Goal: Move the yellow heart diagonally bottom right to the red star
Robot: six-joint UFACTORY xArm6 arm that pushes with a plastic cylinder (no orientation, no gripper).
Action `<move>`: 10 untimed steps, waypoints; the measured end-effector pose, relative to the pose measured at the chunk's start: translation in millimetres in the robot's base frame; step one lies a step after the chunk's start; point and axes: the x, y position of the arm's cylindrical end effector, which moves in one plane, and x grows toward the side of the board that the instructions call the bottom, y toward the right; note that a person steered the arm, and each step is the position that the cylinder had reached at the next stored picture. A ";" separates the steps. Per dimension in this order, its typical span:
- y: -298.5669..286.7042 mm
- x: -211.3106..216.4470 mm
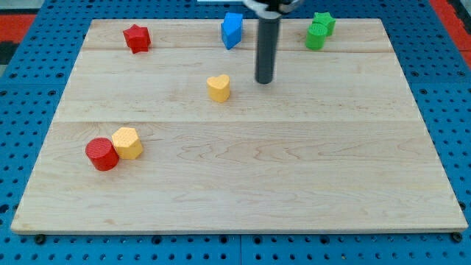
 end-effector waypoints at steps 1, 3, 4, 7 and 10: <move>-19.6 28.5; -52.3 -22.0; -69.9 -49.3; -93.4 -5.8; -143.1 43.5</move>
